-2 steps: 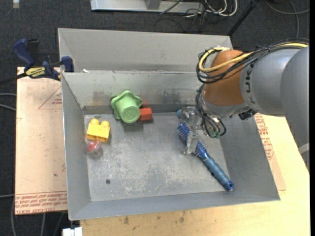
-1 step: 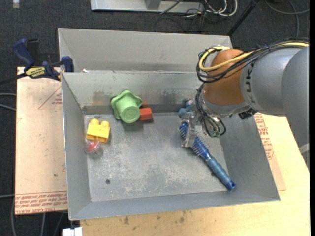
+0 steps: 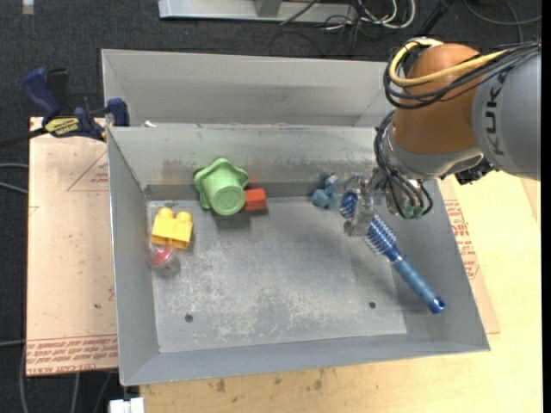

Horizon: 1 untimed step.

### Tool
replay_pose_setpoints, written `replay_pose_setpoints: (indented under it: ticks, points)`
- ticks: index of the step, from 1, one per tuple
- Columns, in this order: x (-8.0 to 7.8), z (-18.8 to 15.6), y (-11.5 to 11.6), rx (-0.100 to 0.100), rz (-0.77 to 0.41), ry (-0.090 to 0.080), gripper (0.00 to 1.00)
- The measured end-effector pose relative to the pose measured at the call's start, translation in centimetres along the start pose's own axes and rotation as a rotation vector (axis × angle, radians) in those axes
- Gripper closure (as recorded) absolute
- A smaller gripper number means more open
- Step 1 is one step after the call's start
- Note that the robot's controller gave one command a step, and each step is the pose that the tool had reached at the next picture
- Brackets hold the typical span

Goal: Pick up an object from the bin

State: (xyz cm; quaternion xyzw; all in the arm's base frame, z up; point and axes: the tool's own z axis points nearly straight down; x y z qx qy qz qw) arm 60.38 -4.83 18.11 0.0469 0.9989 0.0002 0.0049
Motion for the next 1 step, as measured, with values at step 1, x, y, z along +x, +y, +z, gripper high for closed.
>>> replay_pose_setpoints:
  ticks: [1]
  points:
    - [0.15,-18.48,-1.46,0.0,0.0,-0.003,1.0]
